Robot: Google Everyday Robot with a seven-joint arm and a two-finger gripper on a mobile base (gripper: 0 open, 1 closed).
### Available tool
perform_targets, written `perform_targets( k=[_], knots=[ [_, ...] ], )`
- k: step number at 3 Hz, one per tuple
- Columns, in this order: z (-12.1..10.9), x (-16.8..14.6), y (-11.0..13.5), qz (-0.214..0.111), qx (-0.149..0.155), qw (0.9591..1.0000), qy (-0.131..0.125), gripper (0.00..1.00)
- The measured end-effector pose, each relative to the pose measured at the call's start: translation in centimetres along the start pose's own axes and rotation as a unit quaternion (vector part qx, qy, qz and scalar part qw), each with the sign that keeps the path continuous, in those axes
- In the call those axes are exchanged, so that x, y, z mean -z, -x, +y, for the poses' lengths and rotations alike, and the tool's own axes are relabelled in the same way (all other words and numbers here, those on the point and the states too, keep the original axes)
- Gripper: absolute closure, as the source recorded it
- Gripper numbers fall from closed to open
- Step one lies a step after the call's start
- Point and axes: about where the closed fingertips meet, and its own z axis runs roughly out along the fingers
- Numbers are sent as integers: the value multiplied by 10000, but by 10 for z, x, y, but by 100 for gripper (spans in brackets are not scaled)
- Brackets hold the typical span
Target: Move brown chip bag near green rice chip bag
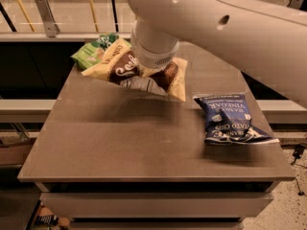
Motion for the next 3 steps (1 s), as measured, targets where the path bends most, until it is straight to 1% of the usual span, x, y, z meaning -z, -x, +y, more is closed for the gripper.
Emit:
perform_targets(
  k=[1,2,3],
  knots=[
    [-24,5,-14,187,38,9998,-94,100],
    [-51,10,-32,418,61,9987,-287,100],
    [-75,6,-52,602,89,9973,-414,100]
  ],
)
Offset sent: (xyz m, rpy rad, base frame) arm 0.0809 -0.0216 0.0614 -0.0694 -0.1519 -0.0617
